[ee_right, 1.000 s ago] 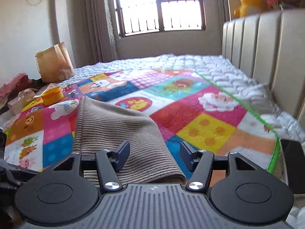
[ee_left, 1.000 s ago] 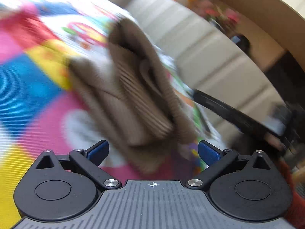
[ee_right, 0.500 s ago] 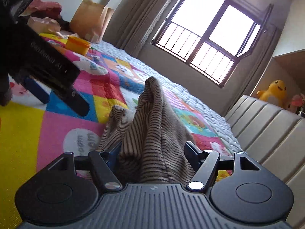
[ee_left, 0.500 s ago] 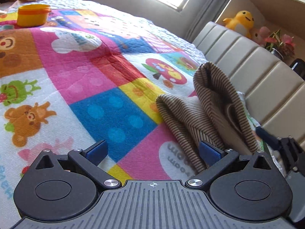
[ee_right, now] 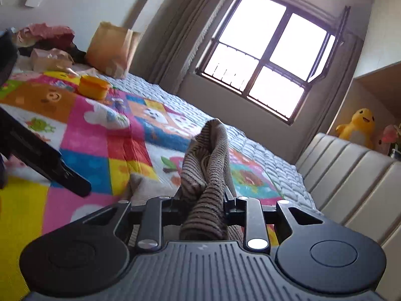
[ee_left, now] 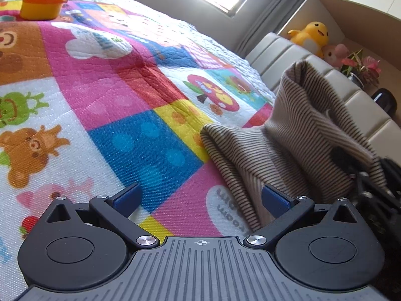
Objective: Fold clothes
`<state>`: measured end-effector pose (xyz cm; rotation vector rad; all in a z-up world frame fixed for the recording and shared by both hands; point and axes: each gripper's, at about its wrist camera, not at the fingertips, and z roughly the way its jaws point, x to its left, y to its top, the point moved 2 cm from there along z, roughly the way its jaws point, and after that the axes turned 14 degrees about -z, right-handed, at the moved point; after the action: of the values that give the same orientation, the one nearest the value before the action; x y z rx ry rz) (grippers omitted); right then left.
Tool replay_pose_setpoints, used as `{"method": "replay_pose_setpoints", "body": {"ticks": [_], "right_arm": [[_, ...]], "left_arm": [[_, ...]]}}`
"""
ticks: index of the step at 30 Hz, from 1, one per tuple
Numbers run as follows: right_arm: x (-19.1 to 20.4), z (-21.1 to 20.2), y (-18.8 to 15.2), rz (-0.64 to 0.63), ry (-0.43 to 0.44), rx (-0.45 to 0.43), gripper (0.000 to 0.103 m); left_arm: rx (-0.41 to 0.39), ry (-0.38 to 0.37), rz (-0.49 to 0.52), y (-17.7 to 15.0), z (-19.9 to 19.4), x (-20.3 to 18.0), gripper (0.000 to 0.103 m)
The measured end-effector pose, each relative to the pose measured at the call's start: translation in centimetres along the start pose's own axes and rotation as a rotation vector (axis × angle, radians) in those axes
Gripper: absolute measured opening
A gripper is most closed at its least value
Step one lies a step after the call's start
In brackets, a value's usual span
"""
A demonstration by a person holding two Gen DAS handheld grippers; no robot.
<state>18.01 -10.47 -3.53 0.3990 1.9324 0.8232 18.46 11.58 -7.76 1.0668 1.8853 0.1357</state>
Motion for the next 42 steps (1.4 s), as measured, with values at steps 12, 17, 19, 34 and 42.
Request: {"method": "replay_pose_setpoints", "body": {"ticks": [12,17,19,34,42], "right_arm": [[11.6,0.1,0.9,-0.309,0.116,0.035,0.033],[11.7,-0.1,0.9,-0.298,0.109,0.047,0.036],[11.3,-0.4,0.8,-0.266,0.122,0.045,0.040],[1.0,-2.4,-2.9,0.376,0.276,-0.011,0.095],[5.2,0.0,-5.3,0.299,0.247,0.119,0.103]], "left_arm": [[-0.066,-0.158,0.062,4.7,-4.3,-3.1,0.103],[0.028,-0.347,0.108,5.6,-1.7,-8.2,0.103],[0.090,-0.310,0.095,5.2,1.2,-8.9,0.103],[0.108,-0.136,0.237,2.8,5.1,-5.4,0.097],[0.110,-0.135,0.287,2.1,5.2,-5.7,0.098]]}}
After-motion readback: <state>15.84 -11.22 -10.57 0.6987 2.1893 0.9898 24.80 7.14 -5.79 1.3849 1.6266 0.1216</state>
